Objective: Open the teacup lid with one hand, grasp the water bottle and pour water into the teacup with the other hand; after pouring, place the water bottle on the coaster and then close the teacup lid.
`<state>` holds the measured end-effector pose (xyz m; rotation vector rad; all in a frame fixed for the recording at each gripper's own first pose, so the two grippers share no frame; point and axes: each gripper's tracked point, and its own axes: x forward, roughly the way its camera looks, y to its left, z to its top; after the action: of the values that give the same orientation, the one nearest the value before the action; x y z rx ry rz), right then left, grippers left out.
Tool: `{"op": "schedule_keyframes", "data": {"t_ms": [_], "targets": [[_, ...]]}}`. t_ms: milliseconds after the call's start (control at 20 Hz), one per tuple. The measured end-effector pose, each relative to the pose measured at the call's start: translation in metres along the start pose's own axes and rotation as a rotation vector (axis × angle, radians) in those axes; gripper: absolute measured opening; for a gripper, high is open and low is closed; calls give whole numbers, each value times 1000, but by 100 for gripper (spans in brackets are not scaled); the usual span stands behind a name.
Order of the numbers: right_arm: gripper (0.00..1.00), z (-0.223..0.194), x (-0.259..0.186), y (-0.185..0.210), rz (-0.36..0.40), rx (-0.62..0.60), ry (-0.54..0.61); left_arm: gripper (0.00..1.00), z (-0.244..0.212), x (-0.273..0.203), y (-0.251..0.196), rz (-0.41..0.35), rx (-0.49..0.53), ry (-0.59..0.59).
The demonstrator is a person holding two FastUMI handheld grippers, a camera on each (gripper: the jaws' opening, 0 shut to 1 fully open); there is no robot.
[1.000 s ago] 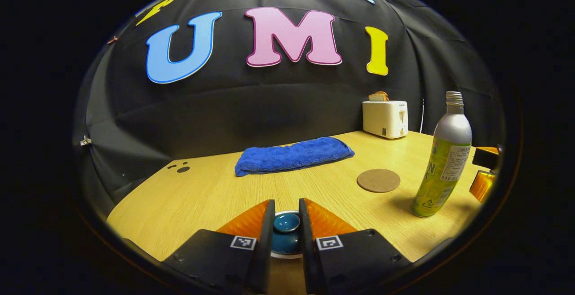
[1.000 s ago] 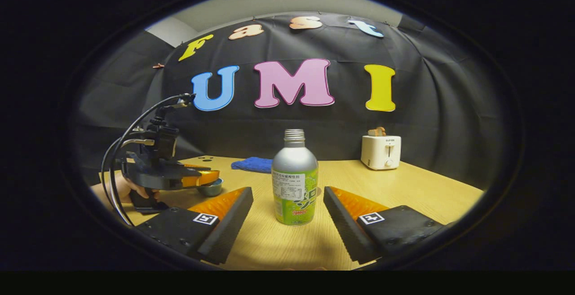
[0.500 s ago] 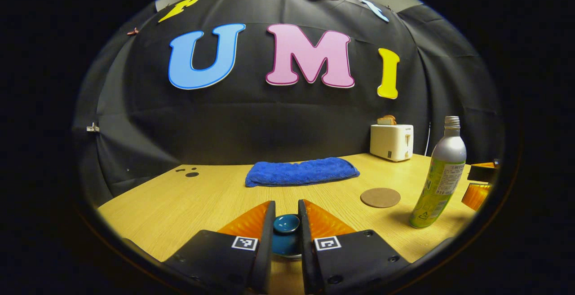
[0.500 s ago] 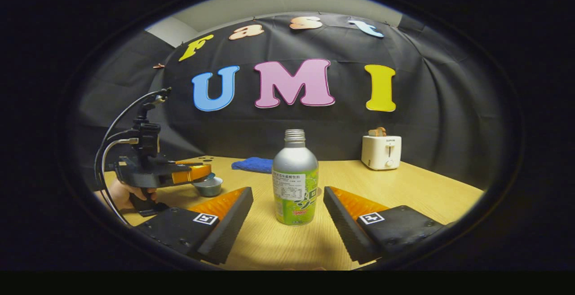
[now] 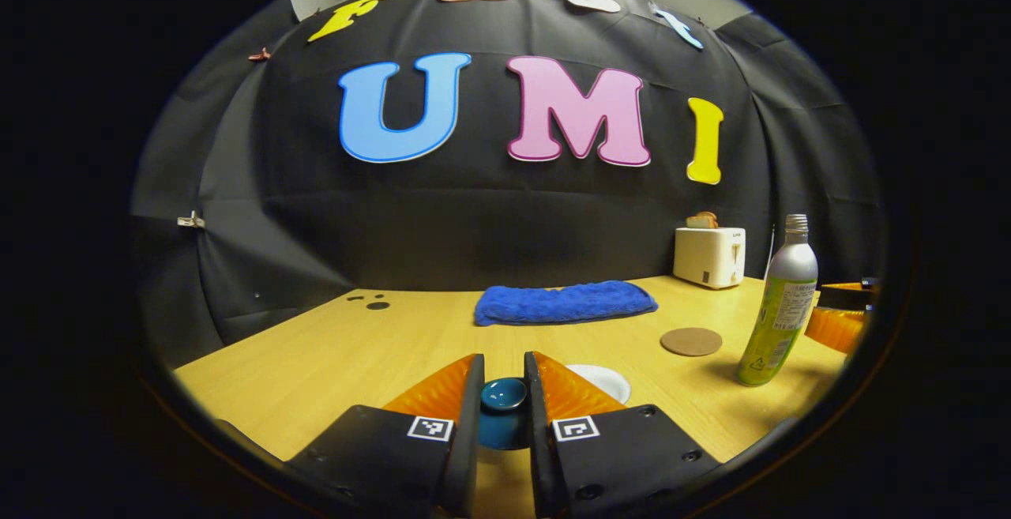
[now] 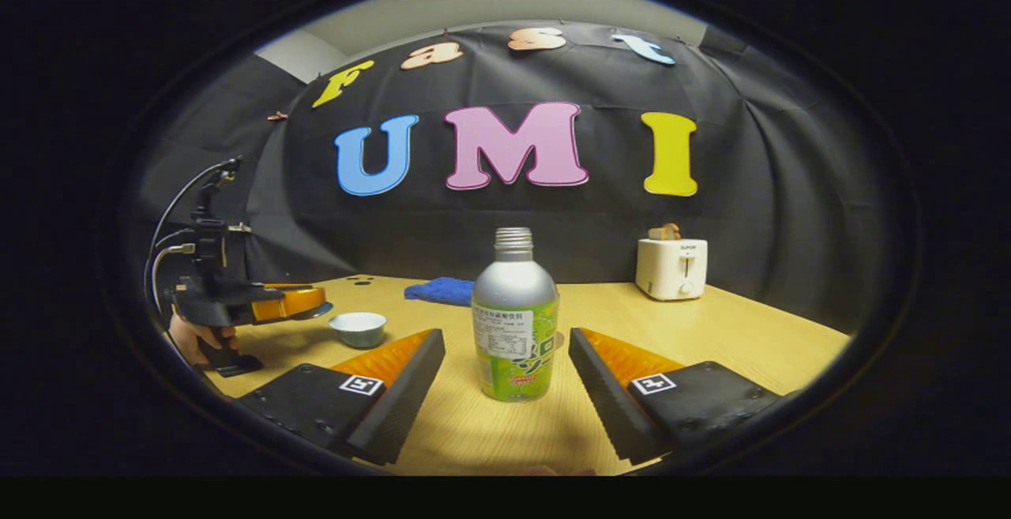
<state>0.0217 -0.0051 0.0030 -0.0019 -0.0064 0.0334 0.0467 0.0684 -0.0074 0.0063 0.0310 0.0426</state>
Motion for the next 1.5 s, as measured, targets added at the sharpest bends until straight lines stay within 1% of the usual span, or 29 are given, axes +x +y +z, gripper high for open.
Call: {"op": "schedule_keyframes", "data": {"t_ms": [100,150,250,300,350,400,450,500,550,600,1050,1100,1150,1250,1300,1350,1400,1500], "targets": [[96,0,7,1,6,2,3,31,3,-7,20,31,-5,-21],[96,0,10,1,4,5,2,34,1,-10,29,43,-8,-22],[98,0,15,1,1,9,-5,34,0,-15,42,59,-10,-19],[98,0,19,1,-4,8,-1,31,0,-17,48,69,-10,-22],[98,2,22,0,-5,8,2,34,1,-17,54,76,-8,-30],[98,4,25,-1,-9,13,-3,34,2,-16,57,76,-9,-30],[98,9,29,-3,-19,21,-17,31,1,-16,60,76,-9,-29],[96,12,32,-6,-30,26,-28,31,2,-15,61,74,-8,-28],[96,12,37,-6,-33,29,-33,31,1,-14,62,67,-8,-29],[98,10,44,-6,-34,23,-25,32,2,-14,60,59,-8,-29],[98,-2,74,-10,-75,-66,15,31,2,-12,55,13,-5,-31],[96,-3,76,-11,-81,-71,21,31,3,-12,54,8,-5,-31],[98,-7,79,-12,-87,-78,31,31,2,-12,54,6,-5,-31],[95,-9,80,-13,-94,-81,42,31,3,-12,54,-2,-4,-31],[91,-8,81,-12,-93,-77,41,31,3,-11,53,-6,-4,-31],[85,-10,82,-10,-90,-76,46,31,3,-11,53,-9,-3,-31],[85,-9,81,-9,-83,-83,48,31,3,-11,53,-12,-4,-31],[83,-7,81,-7,-82,-125,48,31,4,-7,56,-12,-3,-30]]}}
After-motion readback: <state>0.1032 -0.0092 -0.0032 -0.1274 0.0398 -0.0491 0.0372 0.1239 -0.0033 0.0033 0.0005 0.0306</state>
